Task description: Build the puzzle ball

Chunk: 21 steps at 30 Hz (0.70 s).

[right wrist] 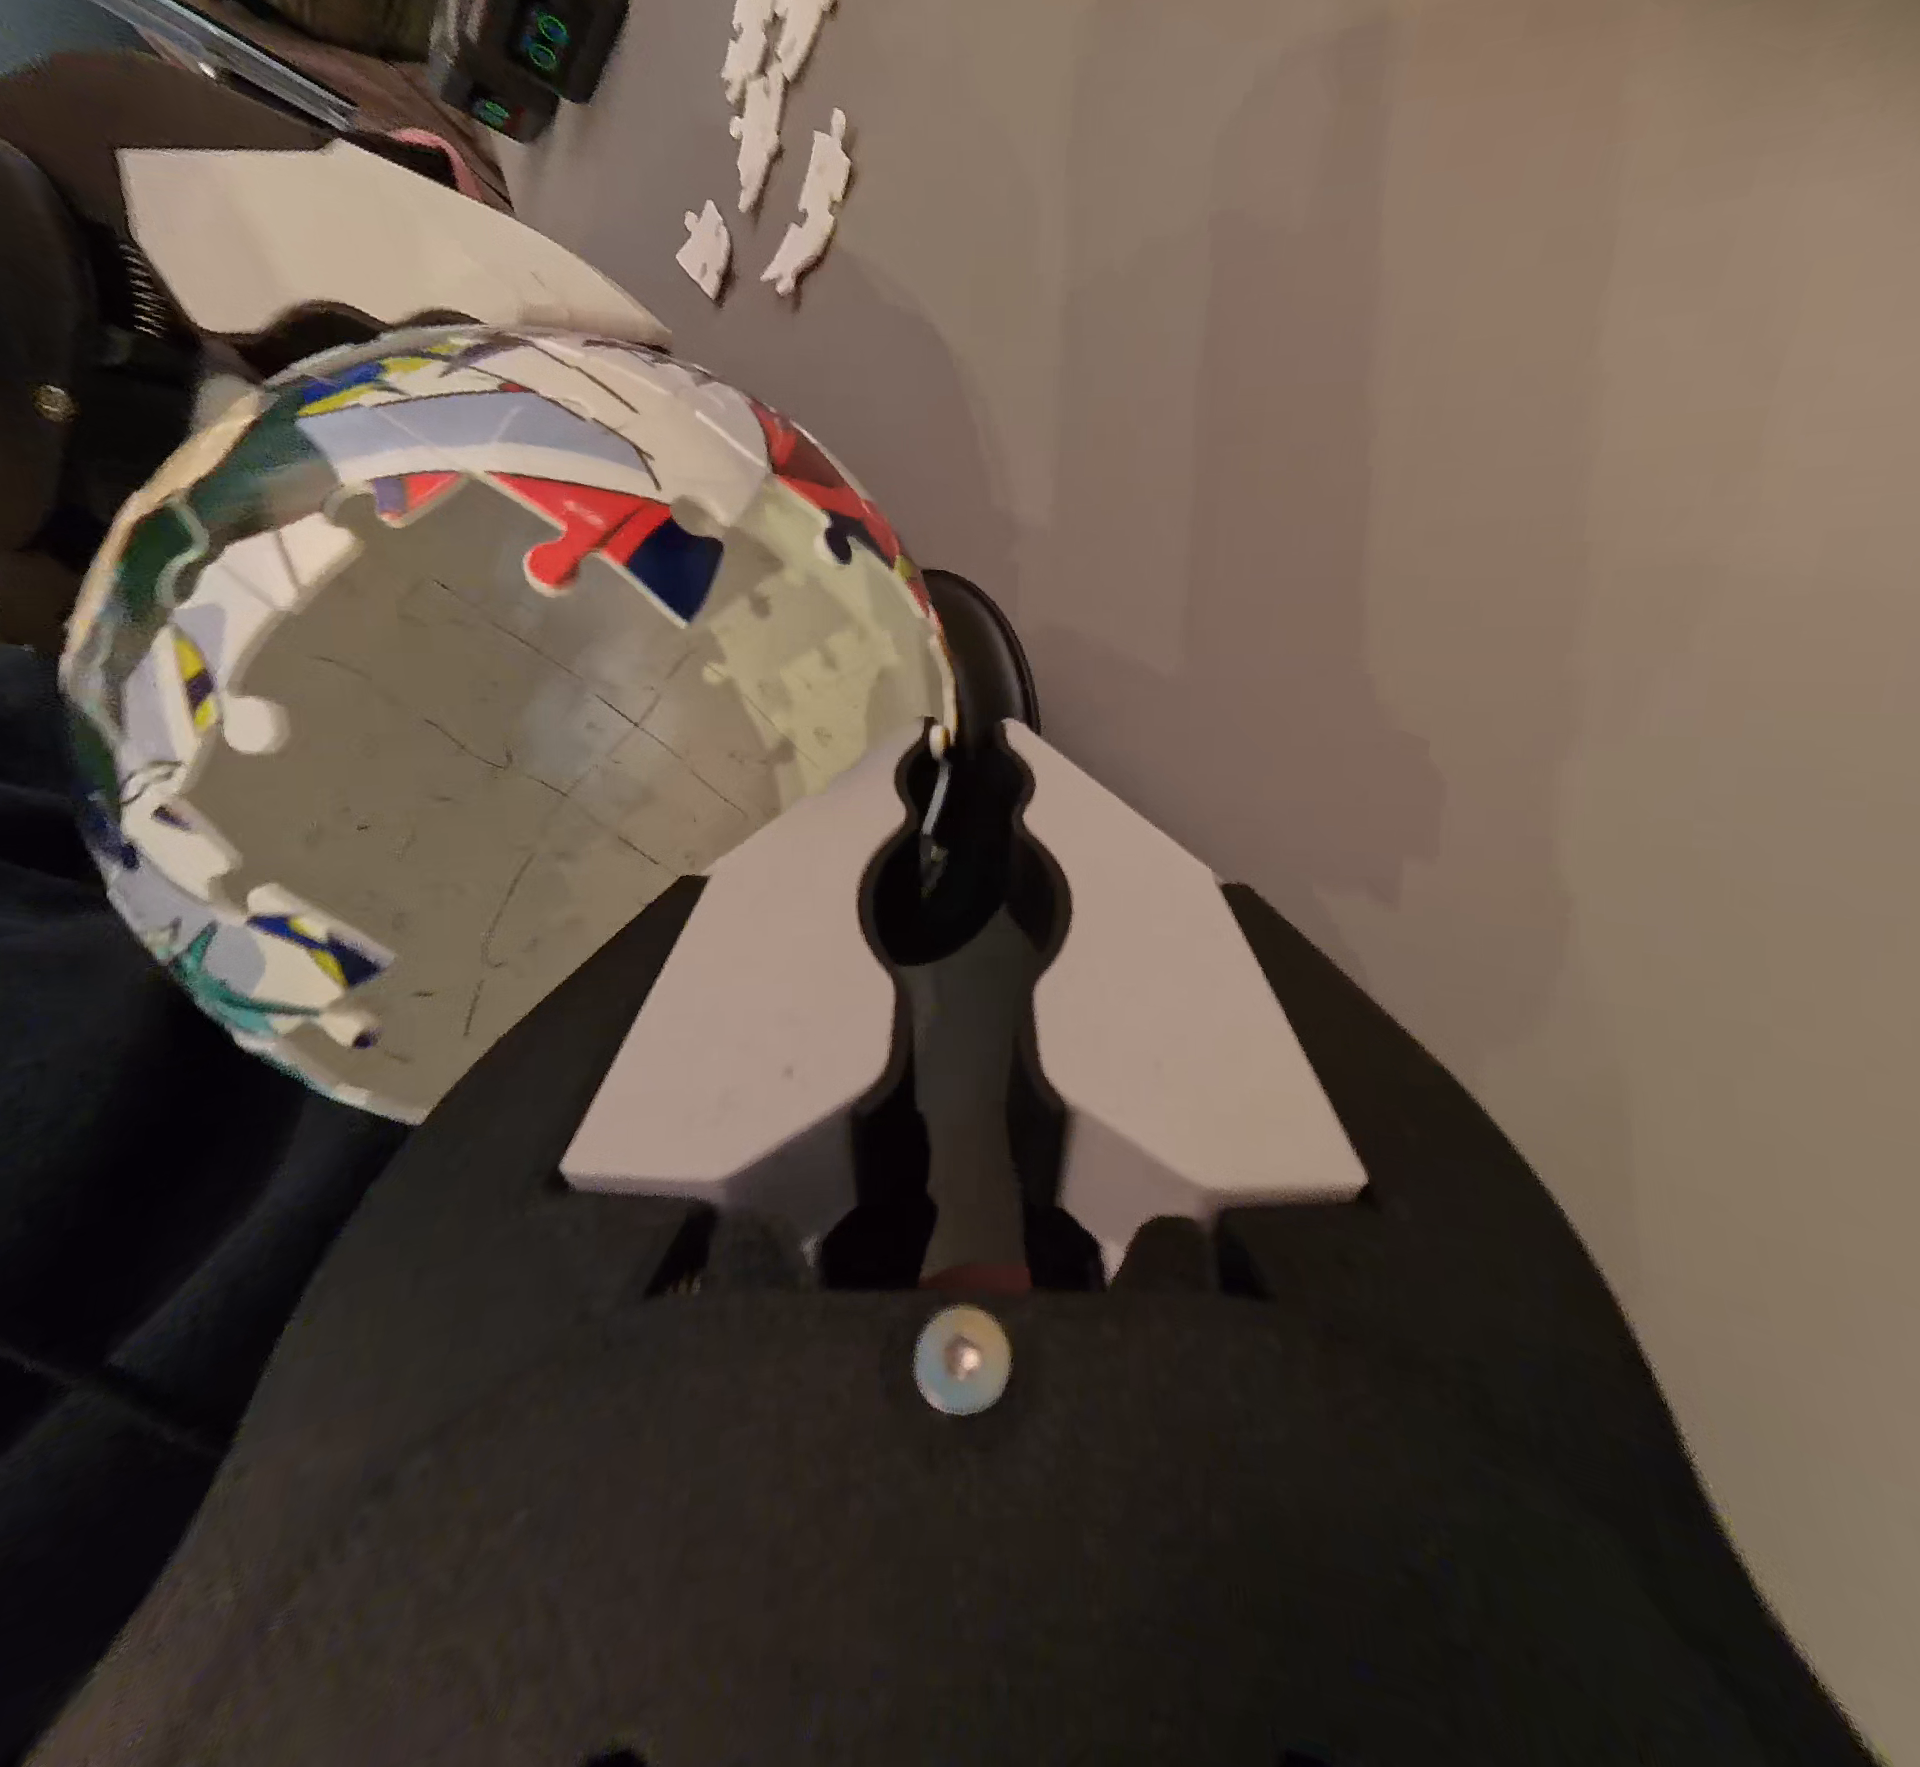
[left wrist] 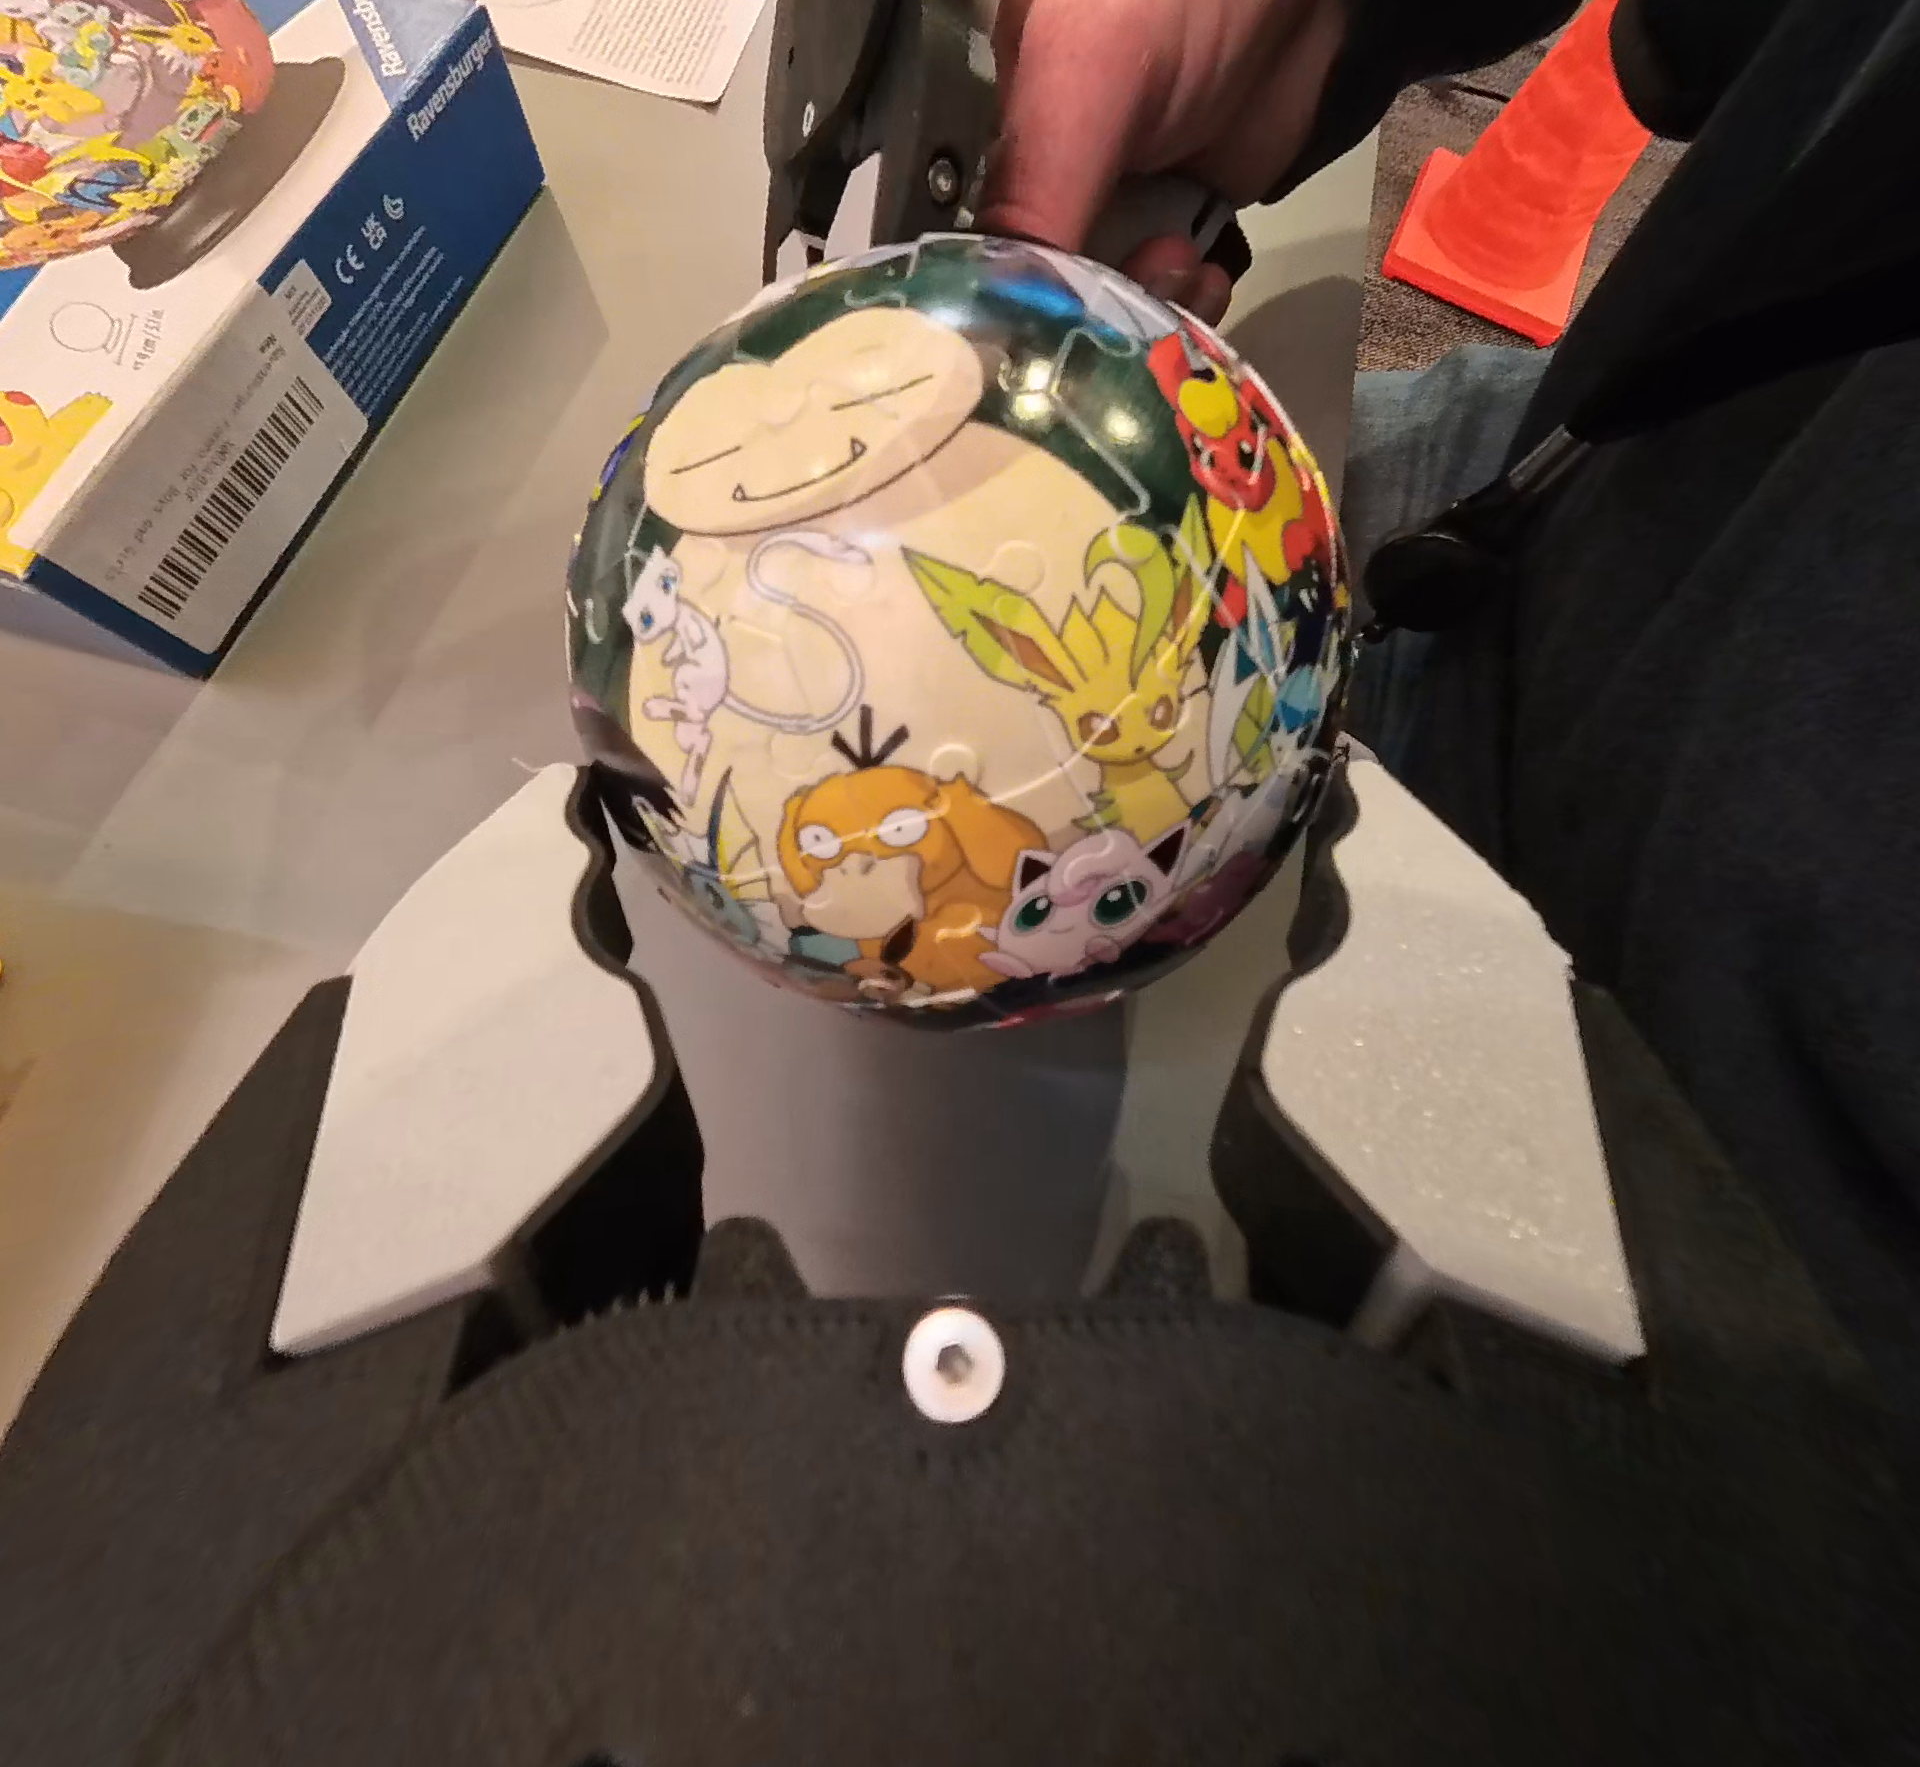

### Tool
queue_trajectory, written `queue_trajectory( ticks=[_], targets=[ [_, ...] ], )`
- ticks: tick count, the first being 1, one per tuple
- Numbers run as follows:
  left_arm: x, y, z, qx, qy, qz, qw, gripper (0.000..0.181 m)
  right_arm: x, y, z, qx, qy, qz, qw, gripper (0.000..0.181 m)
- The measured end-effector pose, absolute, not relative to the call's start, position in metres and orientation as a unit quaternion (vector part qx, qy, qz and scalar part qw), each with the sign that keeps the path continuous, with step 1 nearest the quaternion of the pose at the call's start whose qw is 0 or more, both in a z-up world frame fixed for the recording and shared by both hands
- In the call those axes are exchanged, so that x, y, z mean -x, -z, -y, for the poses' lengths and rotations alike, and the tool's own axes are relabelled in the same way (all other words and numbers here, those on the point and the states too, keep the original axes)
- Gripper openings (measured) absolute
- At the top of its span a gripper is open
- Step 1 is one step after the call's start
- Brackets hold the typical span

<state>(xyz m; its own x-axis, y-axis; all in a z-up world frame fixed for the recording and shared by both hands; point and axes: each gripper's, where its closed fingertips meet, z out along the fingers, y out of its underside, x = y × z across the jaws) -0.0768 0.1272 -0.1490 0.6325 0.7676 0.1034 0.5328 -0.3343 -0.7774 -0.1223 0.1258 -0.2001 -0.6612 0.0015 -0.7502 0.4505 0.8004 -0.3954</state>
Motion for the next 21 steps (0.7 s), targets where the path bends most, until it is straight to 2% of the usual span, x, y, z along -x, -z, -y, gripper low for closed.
queue_trajectory(
  ticks=[21],
  targets=[
    [0.066, 0.140, -0.104, 0.790, -0.150, 0.433, 0.408, 0.126, 0.143, 0.176, -0.130, -0.144, 0.347, -0.837, 0.397, 0.012]
  ],
)
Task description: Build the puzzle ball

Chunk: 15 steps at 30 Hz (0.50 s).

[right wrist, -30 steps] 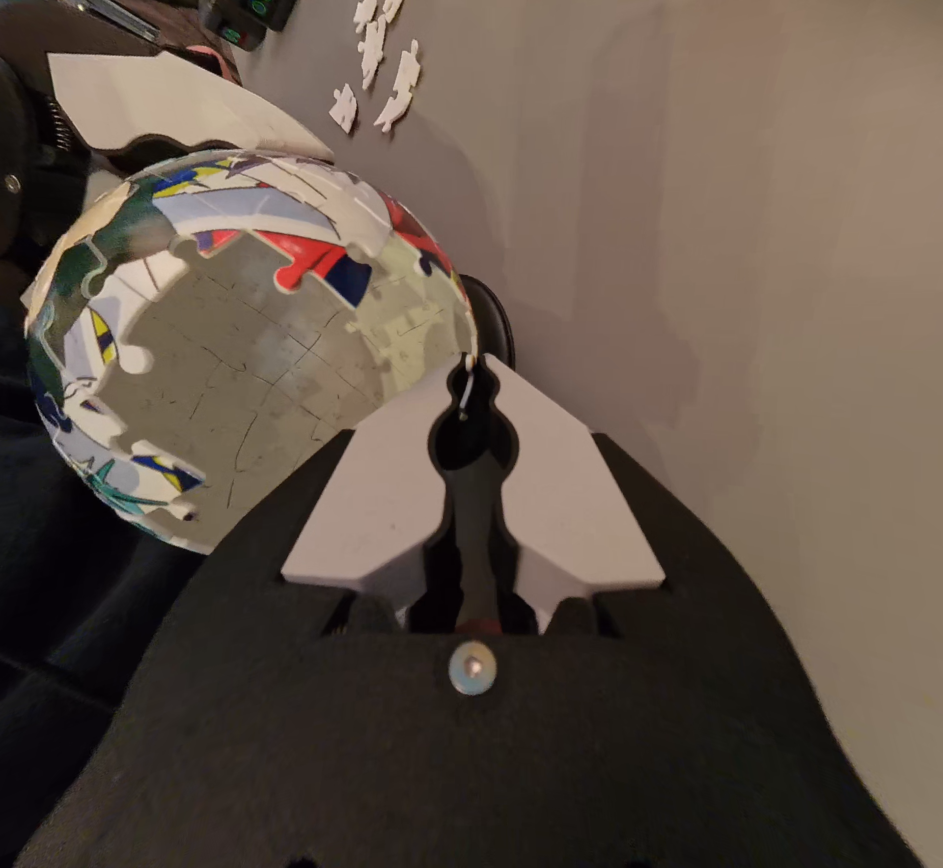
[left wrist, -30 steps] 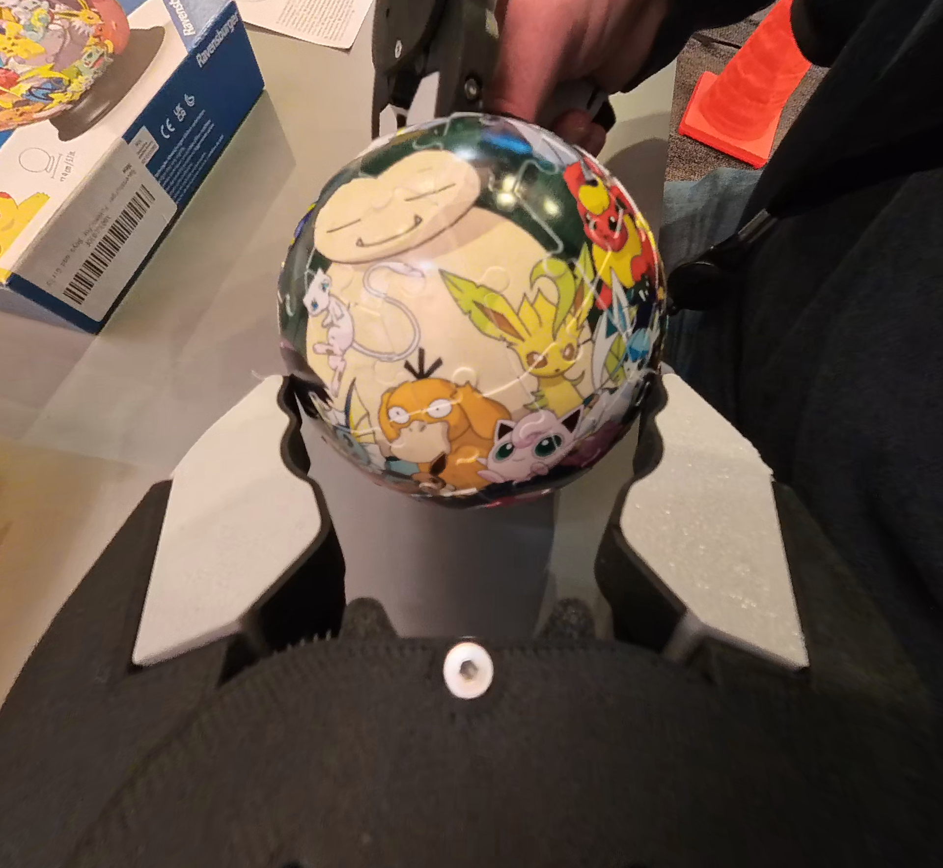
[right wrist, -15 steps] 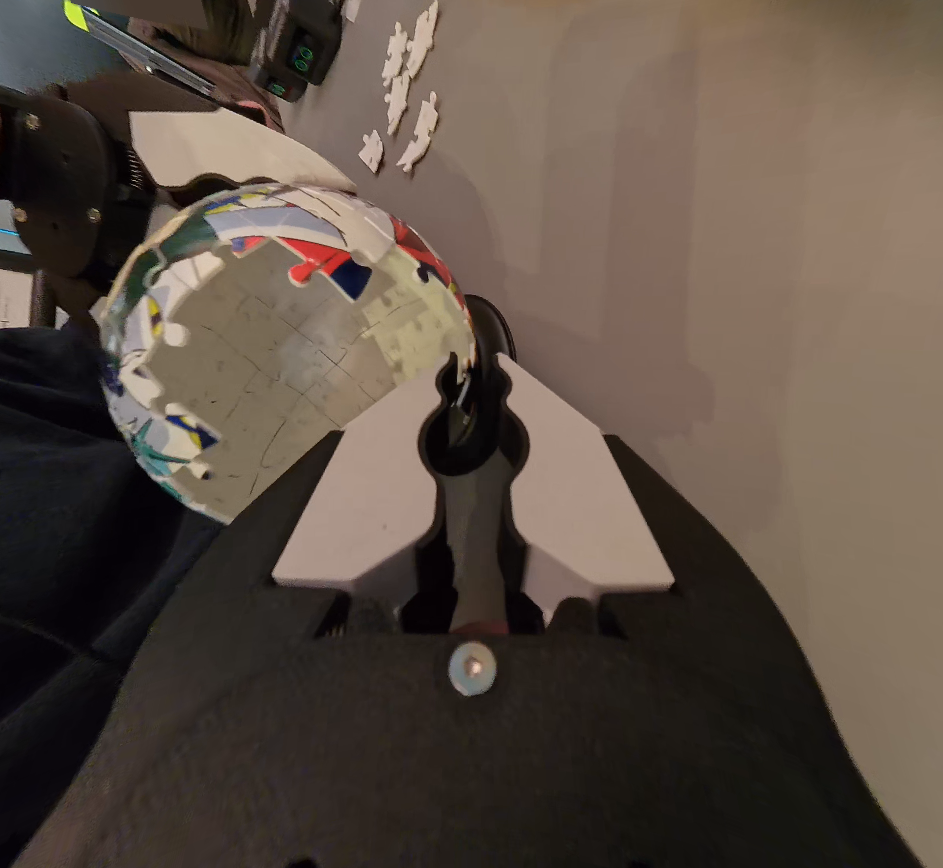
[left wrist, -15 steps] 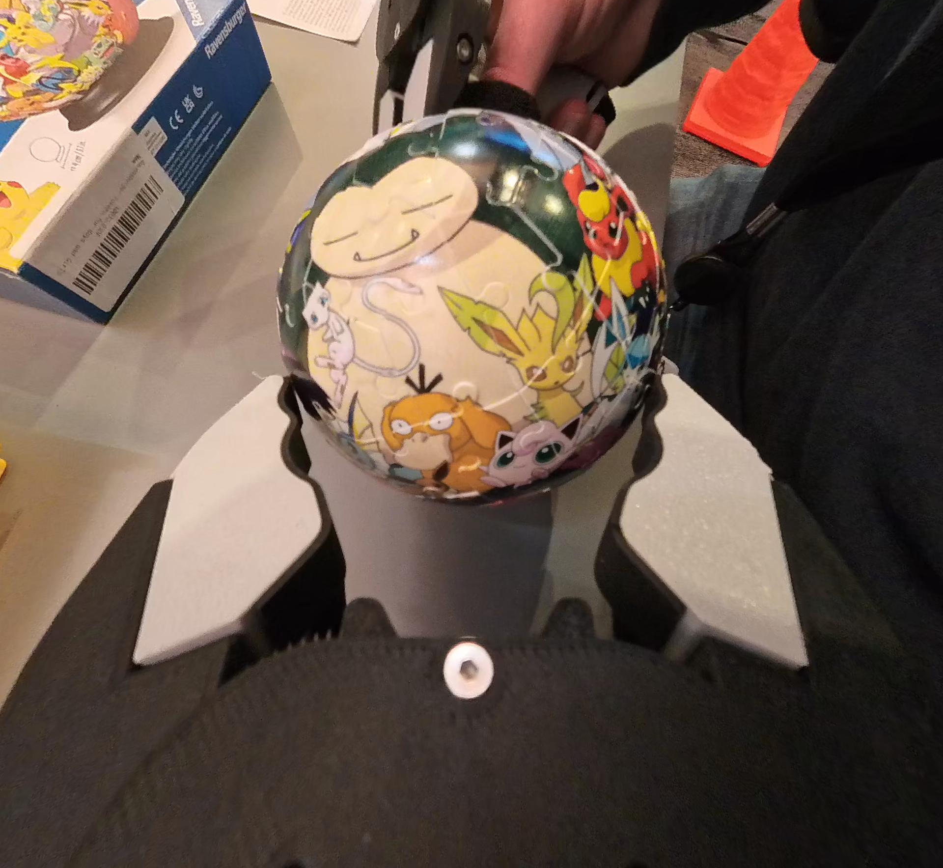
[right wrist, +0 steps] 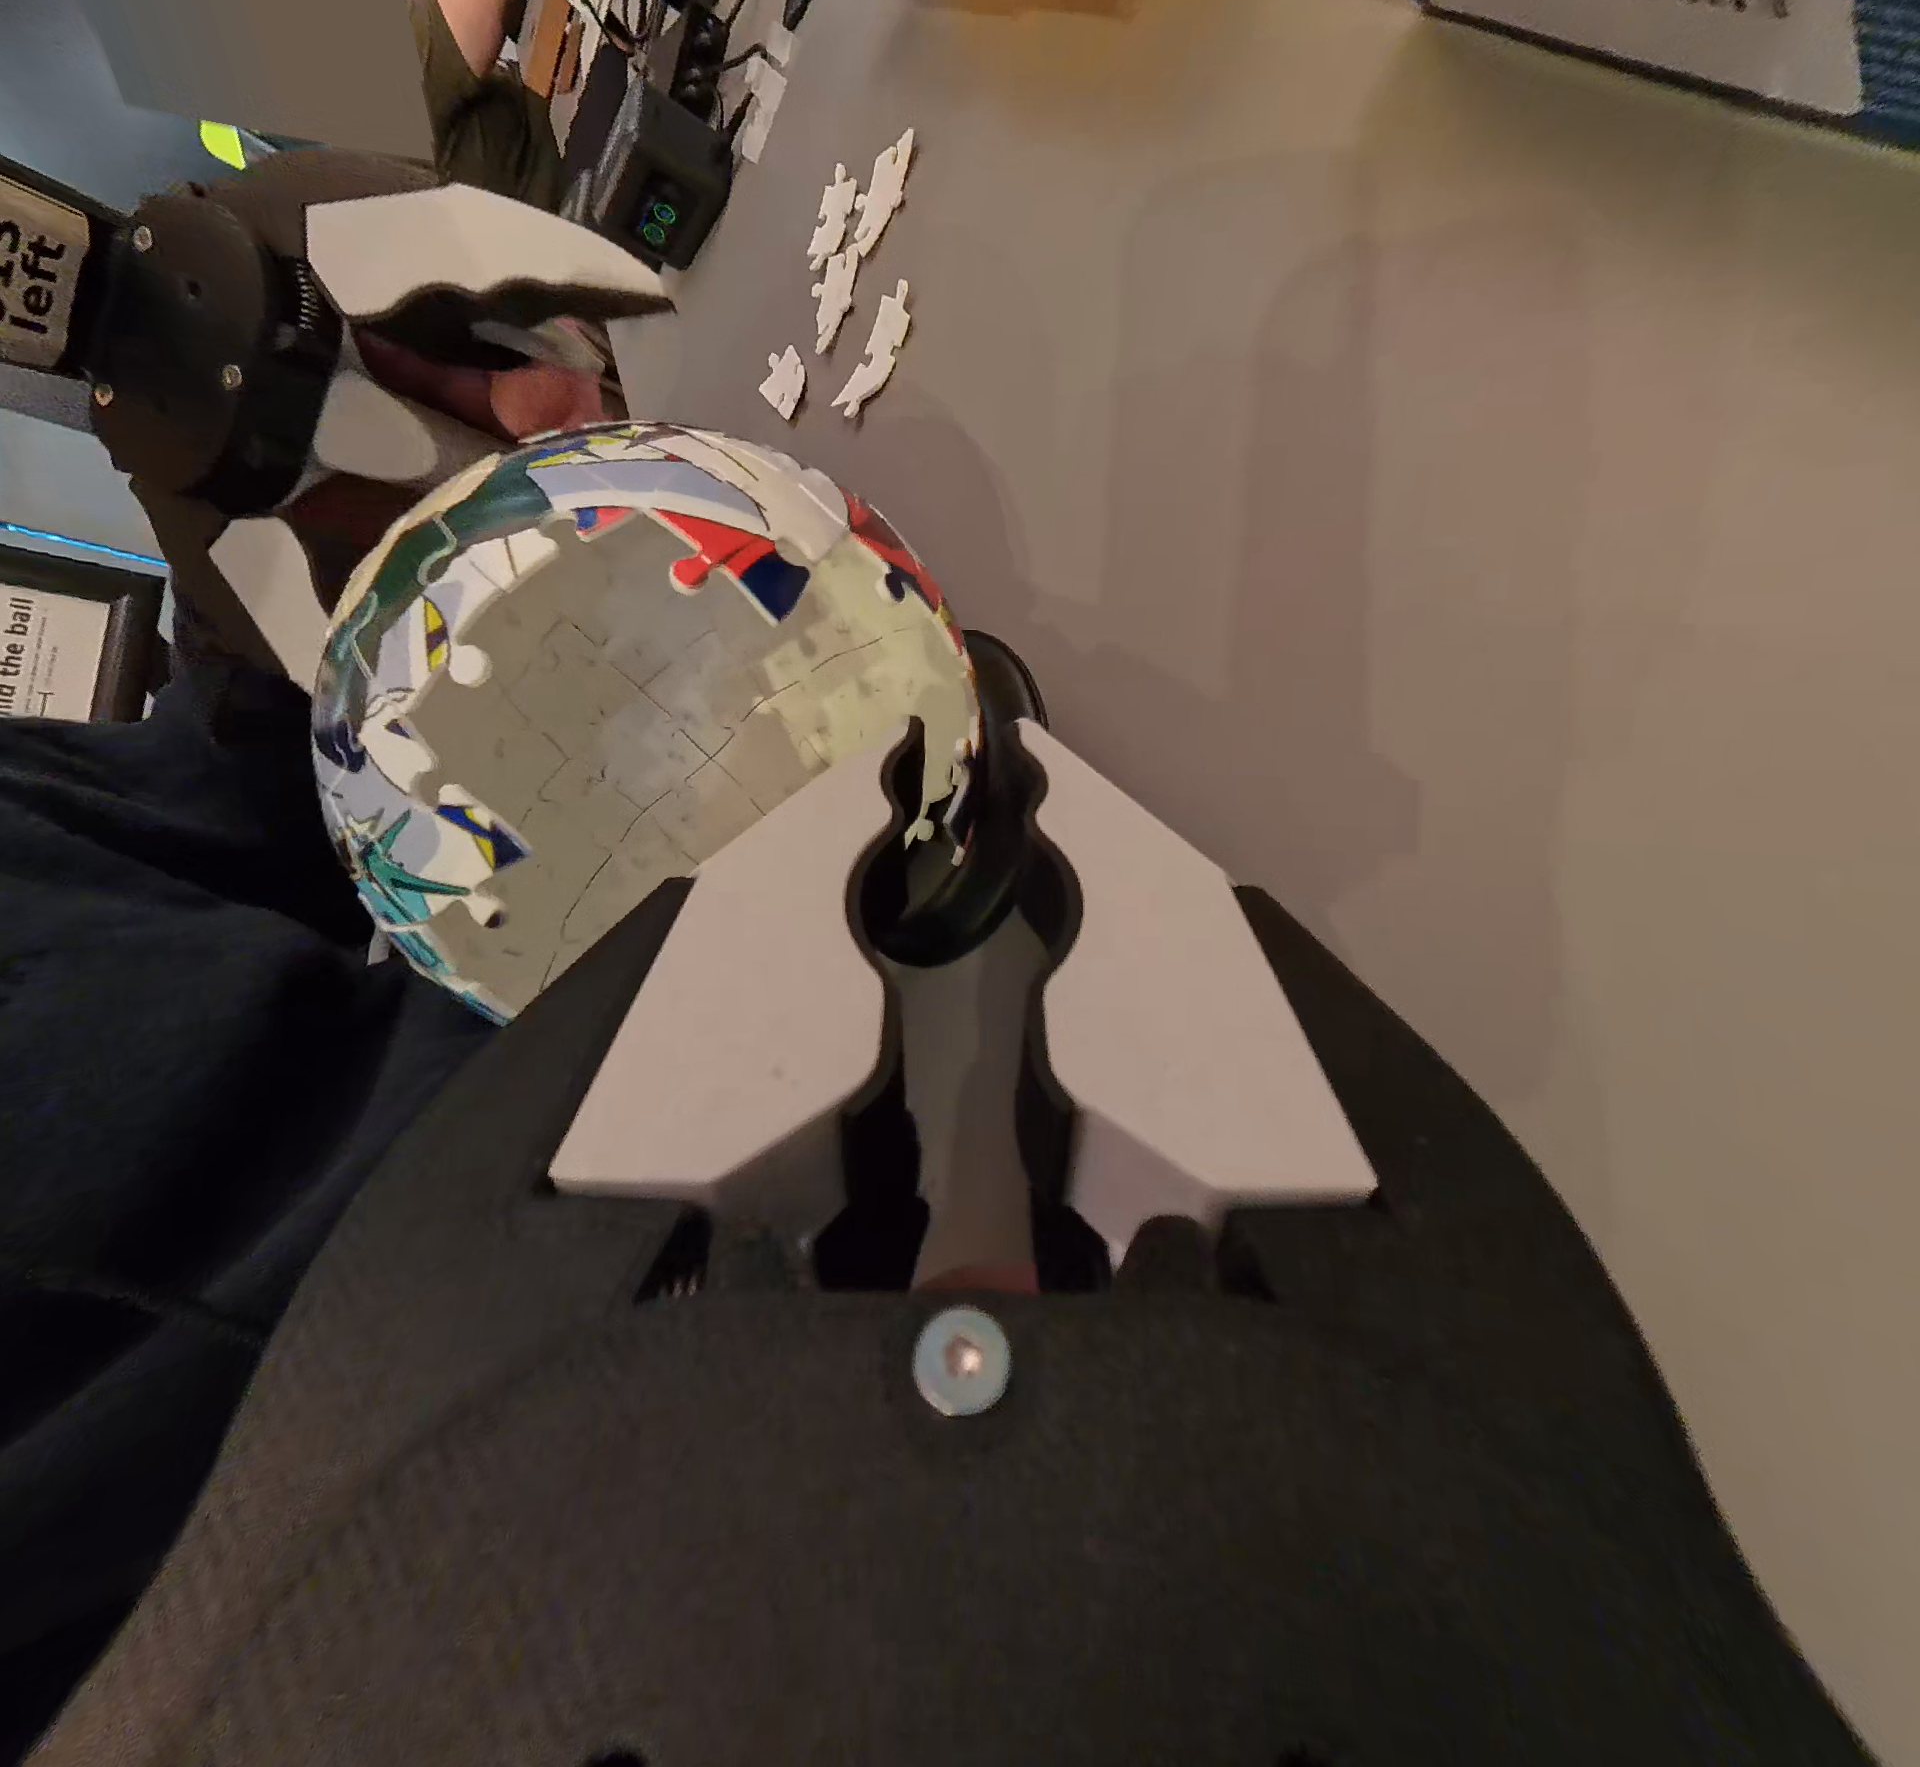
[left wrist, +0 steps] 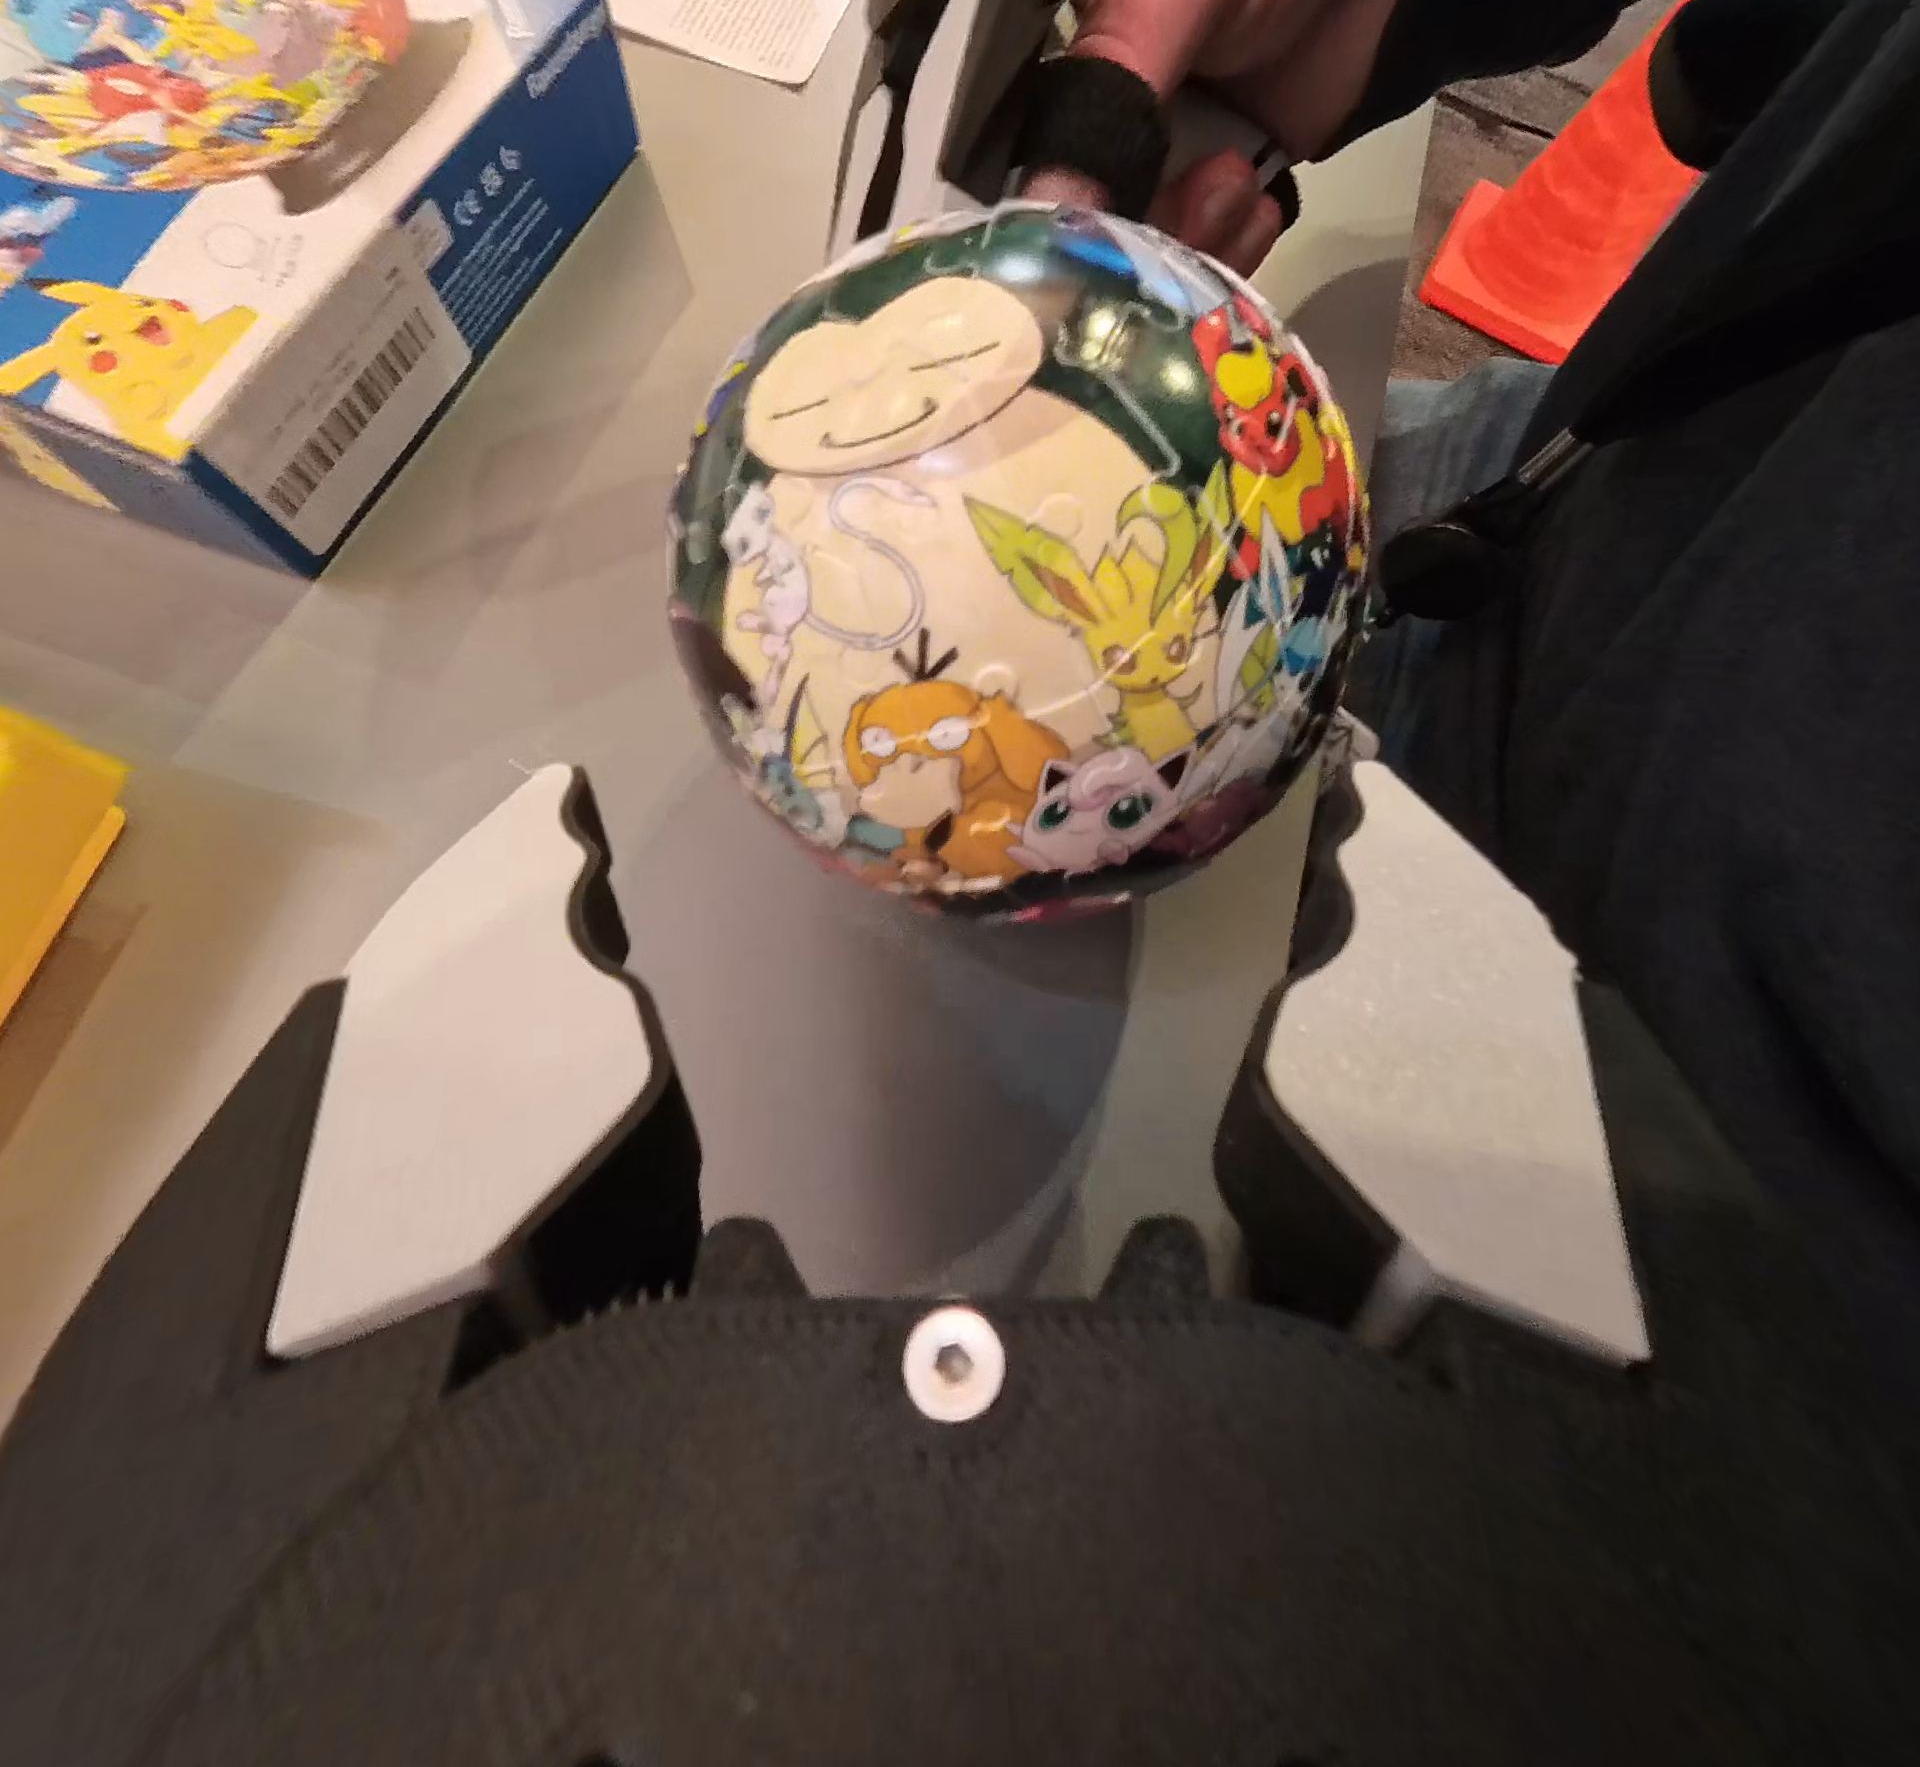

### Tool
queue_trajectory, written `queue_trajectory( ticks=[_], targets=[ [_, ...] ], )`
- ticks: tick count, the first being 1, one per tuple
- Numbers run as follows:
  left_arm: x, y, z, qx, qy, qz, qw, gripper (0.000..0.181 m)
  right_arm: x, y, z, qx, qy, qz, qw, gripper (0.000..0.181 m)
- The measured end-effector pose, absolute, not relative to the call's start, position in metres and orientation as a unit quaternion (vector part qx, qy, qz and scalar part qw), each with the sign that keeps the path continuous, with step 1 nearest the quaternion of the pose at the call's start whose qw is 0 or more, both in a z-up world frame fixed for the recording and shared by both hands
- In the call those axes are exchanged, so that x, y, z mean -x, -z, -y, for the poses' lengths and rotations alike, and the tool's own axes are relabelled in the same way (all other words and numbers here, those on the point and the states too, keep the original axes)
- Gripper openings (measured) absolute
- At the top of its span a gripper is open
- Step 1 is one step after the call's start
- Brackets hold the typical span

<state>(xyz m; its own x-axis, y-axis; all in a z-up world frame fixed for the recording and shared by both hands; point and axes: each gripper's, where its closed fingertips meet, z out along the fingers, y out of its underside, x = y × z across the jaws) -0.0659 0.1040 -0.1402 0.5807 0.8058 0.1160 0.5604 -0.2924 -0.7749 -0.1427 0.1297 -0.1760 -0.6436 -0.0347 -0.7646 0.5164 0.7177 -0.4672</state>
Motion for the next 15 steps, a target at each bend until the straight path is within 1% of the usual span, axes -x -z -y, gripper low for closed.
queue_trajectory(
  ticks=[2, 4, 6, 8, 10, 12, 15],
  targets=[
    [0.060, 0.135, -0.086, 0.785, -0.168, 0.448, 0.395, 0.126, 0.147, 0.174, -0.131, -0.149, 0.353, -0.834, 0.396, 0.013],
    [0.050, 0.129, -0.061, 0.771, -0.191, 0.476, 0.378, 0.122, 0.151, 0.172, -0.131, -0.153, 0.364, -0.830, 0.393, 0.013],
    [0.035, 0.131, -0.032, 0.765, -0.211, 0.504, 0.340, 0.109, 0.154, 0.172, -0.131, -0.161, 0.370, -0.825, 0.396, 0.012],
    [0.016, 0.143, -0.003, 0.763, -0.219, 0.535, 0.290, 0.101, 0.158, 0.175, -0.131, -0.168, 0.374, -0.823, 0.394, 0.011],
    [-0.001, 0.157, 0.020, 0.755, -0.217, 0.563, 0.257, 0.087, 0.161, 0.173, -0.129, -0.177, 0.385, -0.815, 0.395, 0.010],
    [-0.014, 0.170, 0.038, 0.747, -0.212, 0.583, 0.241, 0.079, 0.162, 0.169, -0.127, -0.179, 0.401, -0.806, 0.398, 0.010],
    [-0.022, 0.185, 0.052, 0.743, -0.198, 0.596, 0.230, 0.057, 0.161, 0.164, -0.126, -0.183, 0.413, -0.795, 0.406, 0.010]
  ],
)
